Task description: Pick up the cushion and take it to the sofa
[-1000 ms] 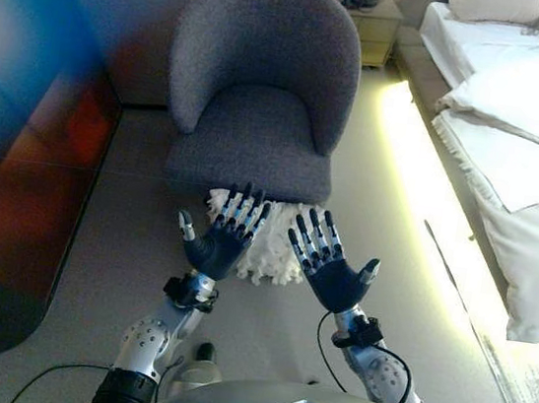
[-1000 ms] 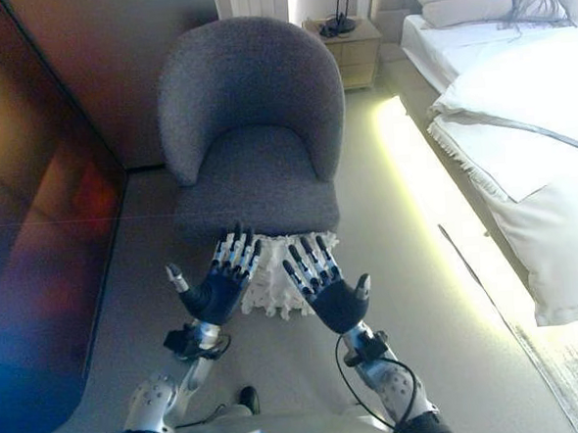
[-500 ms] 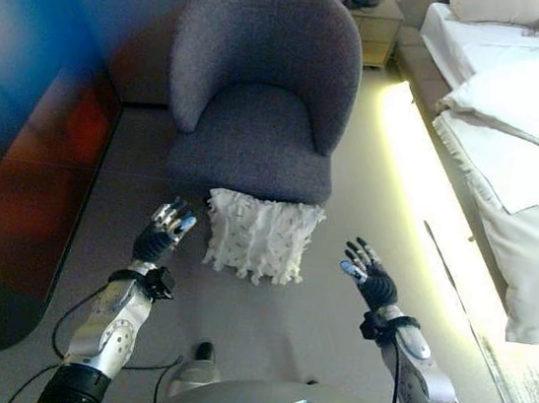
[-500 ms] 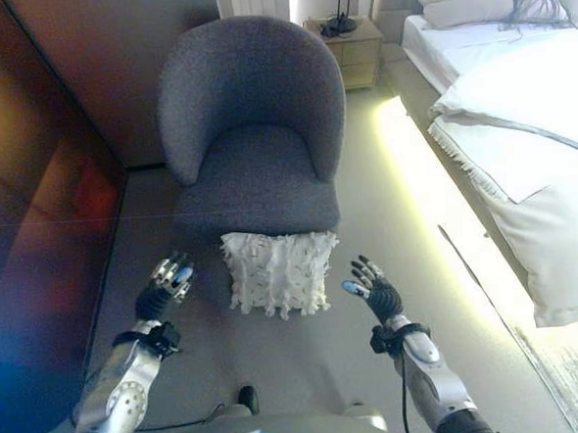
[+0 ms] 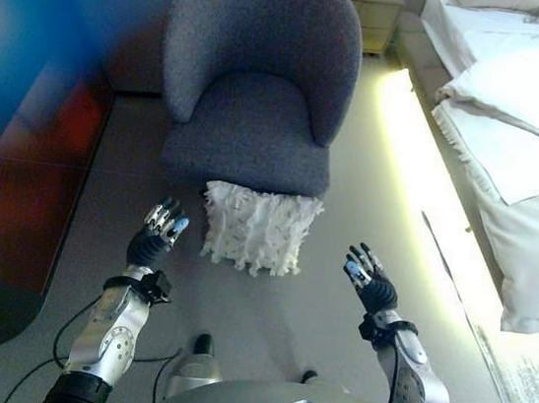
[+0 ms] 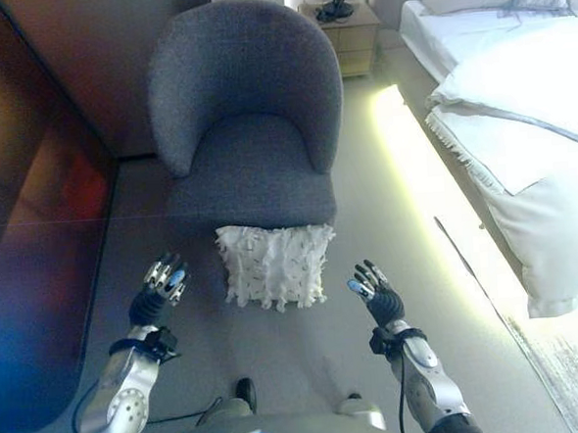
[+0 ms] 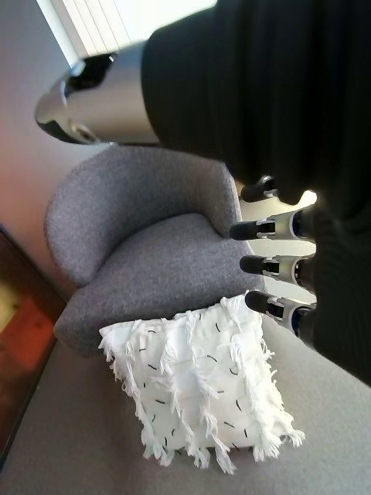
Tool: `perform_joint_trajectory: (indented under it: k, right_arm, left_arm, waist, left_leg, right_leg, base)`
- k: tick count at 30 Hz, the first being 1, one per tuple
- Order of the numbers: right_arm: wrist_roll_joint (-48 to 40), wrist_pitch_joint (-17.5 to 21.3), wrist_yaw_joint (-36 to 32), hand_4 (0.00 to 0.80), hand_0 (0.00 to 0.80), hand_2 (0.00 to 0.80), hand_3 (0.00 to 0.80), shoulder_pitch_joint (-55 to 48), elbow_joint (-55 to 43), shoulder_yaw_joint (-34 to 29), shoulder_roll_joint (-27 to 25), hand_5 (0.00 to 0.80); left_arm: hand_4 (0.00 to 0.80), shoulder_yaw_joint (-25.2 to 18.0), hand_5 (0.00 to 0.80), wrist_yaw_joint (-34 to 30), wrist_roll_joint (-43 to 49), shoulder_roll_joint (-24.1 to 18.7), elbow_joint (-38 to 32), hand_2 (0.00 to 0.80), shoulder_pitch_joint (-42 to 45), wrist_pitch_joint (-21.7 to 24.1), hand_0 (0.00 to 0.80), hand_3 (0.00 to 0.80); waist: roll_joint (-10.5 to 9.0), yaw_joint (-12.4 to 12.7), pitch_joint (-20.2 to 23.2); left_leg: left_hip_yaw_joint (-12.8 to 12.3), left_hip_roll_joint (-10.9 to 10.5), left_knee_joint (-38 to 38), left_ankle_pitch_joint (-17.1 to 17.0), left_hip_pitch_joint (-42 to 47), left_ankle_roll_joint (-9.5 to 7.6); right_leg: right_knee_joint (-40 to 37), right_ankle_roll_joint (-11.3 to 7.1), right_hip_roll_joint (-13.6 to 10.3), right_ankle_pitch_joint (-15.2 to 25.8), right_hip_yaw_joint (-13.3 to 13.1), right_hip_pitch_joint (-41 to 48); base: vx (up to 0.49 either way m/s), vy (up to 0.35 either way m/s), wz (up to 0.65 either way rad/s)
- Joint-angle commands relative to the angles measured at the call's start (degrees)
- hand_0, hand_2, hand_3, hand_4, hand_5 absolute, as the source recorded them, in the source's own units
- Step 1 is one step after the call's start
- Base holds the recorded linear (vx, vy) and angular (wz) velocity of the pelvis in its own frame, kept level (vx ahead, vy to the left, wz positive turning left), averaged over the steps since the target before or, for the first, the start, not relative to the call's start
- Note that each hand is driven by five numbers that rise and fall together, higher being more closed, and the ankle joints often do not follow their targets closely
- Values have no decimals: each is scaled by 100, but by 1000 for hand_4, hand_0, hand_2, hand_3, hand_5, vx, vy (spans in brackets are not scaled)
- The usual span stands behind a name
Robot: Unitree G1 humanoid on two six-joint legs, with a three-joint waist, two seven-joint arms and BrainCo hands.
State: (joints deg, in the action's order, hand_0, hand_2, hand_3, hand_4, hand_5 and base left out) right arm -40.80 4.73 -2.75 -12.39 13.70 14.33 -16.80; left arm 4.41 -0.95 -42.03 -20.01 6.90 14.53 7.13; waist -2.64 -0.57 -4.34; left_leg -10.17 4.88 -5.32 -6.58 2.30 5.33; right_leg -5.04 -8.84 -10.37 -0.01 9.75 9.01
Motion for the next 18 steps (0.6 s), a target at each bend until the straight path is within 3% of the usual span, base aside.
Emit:
perform_joint_trajectory:
  k: [1,5,8,10,12,14,16,18]
  right_arm:
    - [-174,156,-129,0,0,0,0,223,-433,-118,181,0]
    - [-188,202,-11,0,0,0,0,233,-462,-170,248,0]
    - [-194,497,123,0,0,0,0,53,-446,-210,294,0]
    - [-328,539,123,0,0,0,0,-157,-480,-263,276,0]
    - [-400,484,61,0,0,0,0,-313,-501,-323,268,0]
    - [-405,431,-43,0,0,0,0,-489,-476,-391,257,0]
    - [-396,391,-72,0,0,0,0,-557,-435,-454,242,0]
    - [-464,420,-85,0,0,0,0,-531,-417,-483,189,0]
  left_arm:
    - [0,-285,0,-196,-136,-30,-13,0,-245,296,0,0]
    - [0,-304,0,-339,-176,-81,58,0,-336,209,0,0]
    - [0,-214,0,-366,-204,-182,110,0,-473,147,0,0]
    - [0,-179,0,-338,-220,-226,101,0,-503,69,0,0]
    - [0,-204,0,-351,-259,-247,81,0,-478,11,0,0]
    - [0,-242,0,-367,-323,-281,10,0,-408,-57,0,0]
    - [0,-215,0,-330,-369,-323,-39,0,-362,-79,0,0]
    - [0,-115,0,-240,-387,-373,-142,0,-343,-79,0,0]
  waist:
    - [-26,66,-76]
    - [-74,63,-173]
    - [54,-24,-349]
    - [171,-137,-440]
    - [207,-210,-472]
    - [191,-307,-467]
    - [113,-382,-427]
    - [-74,-478,-445]
  left_leg:
    - [-352,-352,430,1039,285,-554]
    - [-368,-464,935,1276,42,-757]
    - [-182,-622,1028,1362,-77,-1071]
    - [-67,-648,1013,1399,-11,-1094]
    - [-17,-676,994,1424,66,-1072]
    - [-13,-714,941,1475,201,-1046]
    - [-16,-779,991,1588,262,-1036]
    - [64,-901,1121,1830,345,-1015]
  right_leg:
    - [536,25,-23,15,214,-446]
    - [1396,23,-393,179,61,-734]
    - [3479,55,-761,985,-408,-1669]
    - [4309,108,-719,1216,-720,-2179]
    - [4425,95,-664,1312,-837,-2343]
    - [4020,65,-507,1327,-846,-2447]
    - [3299,10,-385,1351,-775,-2441]
    - [1942,-142,-250,1292,-644,-2439]
  base:
    - [50,123,-2]
    - [29,163,2]
    - [12,269,7]
    - [67,226,40]
    - [125,123,48]
    - [221,40,29]
    - [266,-69,21]
    - [322,-151,26]
